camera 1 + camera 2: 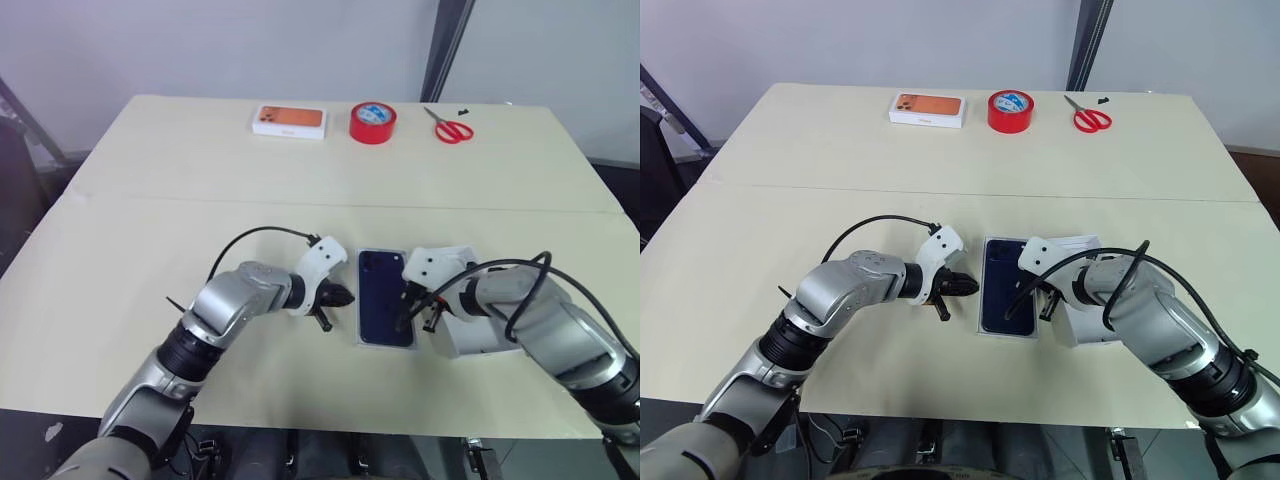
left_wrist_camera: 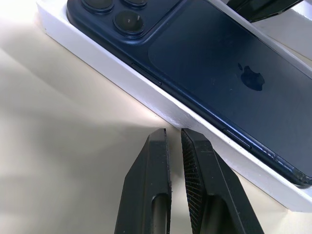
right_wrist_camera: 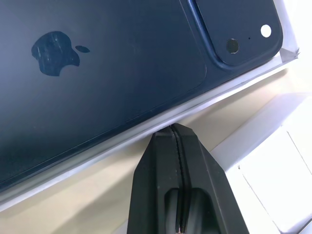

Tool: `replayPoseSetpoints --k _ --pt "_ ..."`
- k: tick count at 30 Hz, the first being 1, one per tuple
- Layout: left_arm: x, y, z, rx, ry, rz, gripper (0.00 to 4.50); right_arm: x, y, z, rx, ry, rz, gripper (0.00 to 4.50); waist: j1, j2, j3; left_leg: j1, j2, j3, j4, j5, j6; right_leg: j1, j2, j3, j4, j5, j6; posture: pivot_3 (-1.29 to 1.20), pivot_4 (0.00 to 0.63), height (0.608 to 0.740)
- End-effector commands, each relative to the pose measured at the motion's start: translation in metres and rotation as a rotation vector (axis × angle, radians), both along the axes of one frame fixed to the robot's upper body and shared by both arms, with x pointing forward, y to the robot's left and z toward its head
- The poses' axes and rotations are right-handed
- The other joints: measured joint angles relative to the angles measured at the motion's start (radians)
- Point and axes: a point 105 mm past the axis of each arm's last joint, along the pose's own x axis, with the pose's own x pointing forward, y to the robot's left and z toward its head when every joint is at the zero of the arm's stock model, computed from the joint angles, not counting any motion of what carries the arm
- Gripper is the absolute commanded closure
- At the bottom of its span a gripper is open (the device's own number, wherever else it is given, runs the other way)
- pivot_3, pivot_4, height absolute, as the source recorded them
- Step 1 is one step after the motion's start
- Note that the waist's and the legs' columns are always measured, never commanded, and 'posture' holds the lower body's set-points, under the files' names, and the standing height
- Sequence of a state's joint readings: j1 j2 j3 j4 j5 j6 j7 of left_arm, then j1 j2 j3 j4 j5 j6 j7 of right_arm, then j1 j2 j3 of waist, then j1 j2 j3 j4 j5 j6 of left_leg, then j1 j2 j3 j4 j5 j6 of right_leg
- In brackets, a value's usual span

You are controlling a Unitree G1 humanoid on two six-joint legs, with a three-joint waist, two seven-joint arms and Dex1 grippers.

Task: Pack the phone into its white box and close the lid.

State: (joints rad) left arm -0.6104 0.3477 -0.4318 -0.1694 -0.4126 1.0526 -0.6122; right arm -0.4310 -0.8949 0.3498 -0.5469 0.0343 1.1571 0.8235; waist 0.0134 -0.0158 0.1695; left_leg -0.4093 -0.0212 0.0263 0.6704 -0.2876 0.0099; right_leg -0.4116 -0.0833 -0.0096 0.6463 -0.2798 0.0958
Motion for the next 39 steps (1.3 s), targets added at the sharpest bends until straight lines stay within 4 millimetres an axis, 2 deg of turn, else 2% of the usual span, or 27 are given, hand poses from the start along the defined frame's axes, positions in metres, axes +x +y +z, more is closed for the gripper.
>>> replayPoseSetpoints --k 1,2,3,6,9,13,16,19,24,29,32,37,39 --pt "-0.011 -0.009 0.004 -0.041 0.019 -0.063 3.96 -0.008 0.009 0.018 0.076 -0.007 0.050 4.50 0.000 0.000 0.000 0.000 0.000 0.000 0.000 0.000 0.000 0.000 0.000 0.000 0.000 0.000 0.000 0.00 0.150 0.725" --pt "-0.010 -0.005 0.006 -0.049 0.019 -0.051 3.96 -0.010 0.008 0.022 0.123 0.017 0.039 4.50 0.000 0.000 0.000 0.000 0.000 0.000 0.000 0.000 0.000 0.000 0.000 0.000 0.000 0.000 0.000 0.00 0.150 0.725" --pt "-0.010 0.000 0.009 -0.056 0.019 -0.043 4.03 -0.013 0.006 0.025 0.155 0.037 0.027 3.96 -0.001 0.000 0.000 0.000 0.000 0.000 0.000 0.000 0.000 0.000 0.000 0.000 0.000 0.000 0.000 0.00 0.150 0.725" --pt "-0.015 0.012 0.013 -0.066 0.017 -0.040 4.03 -0.017 -0.006 0.034 0.184 0.054 -0.011 2.77 -0.003 0.000 0.000 0.000 0.001 0.000 0.000 0.000 0.000 0.000 0.000 0.000 0.000 0.000 0.000 0.00 0.150 0.725" --pt "-0.019 0.025 0.020 -0.083 -0.018 -0.047 4.03 -0.018 -0.021 0.045 0.220 0.062 -0.090 1.20 -0.004 0.000 0.000 0.000 0.001 0.000 0.000 -0.001 0.001 0.000 0.000 0.000 0.001 0.000 0.000 0.00 0.150 0.725" --pt "-0.021 0.036 0.031 -0.129 -0.134 -0.077 4.03 -0.024 -0.030 0.045 0.297 0.126 -0.197 1.20 -0.003 0.000 0.000 0.001 0.001 -0.001 -0.001 -0.001 0.001 0.000 0.000 0.000 0.001 0.000 0.000 0.00 0.150 0.725" --pt "-0.020 0.041 0.041 -0.190 -0.285 -0.110 4.03 -0.024 -0.040 0.037 0.323 0.167 -0.326 1.20 -0.002 0.000 0.000 0.000 0.001 -0.001 -0.001 -0.001 0.001 0.000 -0.001 0.000 0.000 0.000 0.000 0.00 0.150 0.725" --pt "-0.029 0.047 0.038 -0.188 -0.397 -0.209 4.03 -0.022 -0.048 0.028 0.342 0.182 -0.416 1.20 -0.002 0.000 0.000 0.000 0.001 0.000 -0.001 -0.001 0.001 0.000 -0.001 0.000 0.000 0.000 0.000 0.00 0.150 0.725" --pt "-0.039 0.051 0.029 -0.181 -0.411 -0.323 4.03 -0.022 -0.046 0.016 0.336 0.178 -0.453 1.20 -0.003 0.001 0.000 0.000 0.001 0.000 -0.002 -0.001 0.001 -0.001 -0.001 0.000 0.000 0.000 -0.001 0.00 0.150 0.725" --pt "-0.044 0.048 0.033 -0.243 -0.393 -0.350 4.03 -0.023 -0.038 0.005 0.338 0.167 -0.474 1.20 -0.003 0.001 0.000 0.000 0.001 0.000 -0.002 -0.001 0.002 -0.001 -0.001 0.000 0.000 0.000 0.000 0.00 0.150 0.725" --pt "-0.044 0.047 0.033 -0.252 -0.393 -0.346 4.03 -0.023 -0.035 0.003 0.326 0.147 -0.479 2.07 -0.006 0.001 0.000 0.001 0.001 0.000 -0.002 -0.001 0.002 -0.001 -0.001 0.000 0.000 0.000 0.000 0.00 0.150 0.725" --pt "-0.042 0.050 0.030 -0.243 -0.394 -0.331 4.03 -0.020 -0.036 0.007 0.344 0.118 -0.504 4.48 -0.006 0.001 0.000 0.001 0.001 0.000 -0.002 -0.001 0.002 0.000 -0.001 0.000 0.000 0.000 0.000 0.00 0.150 0.725" --pt "-0.040 0.052 0.031 -0.246 -0.395 -0.311 4.03 -0.019 -0.037 0.012 0.361 0.107 -0.508 4.48 -0.006 0.001 0.000 0.001 0.001 0.000 -0.002 -0.001 0.003 0.000 -0.001 0.000 0.000 0.000 0.000 0.00 0.150 0.725"
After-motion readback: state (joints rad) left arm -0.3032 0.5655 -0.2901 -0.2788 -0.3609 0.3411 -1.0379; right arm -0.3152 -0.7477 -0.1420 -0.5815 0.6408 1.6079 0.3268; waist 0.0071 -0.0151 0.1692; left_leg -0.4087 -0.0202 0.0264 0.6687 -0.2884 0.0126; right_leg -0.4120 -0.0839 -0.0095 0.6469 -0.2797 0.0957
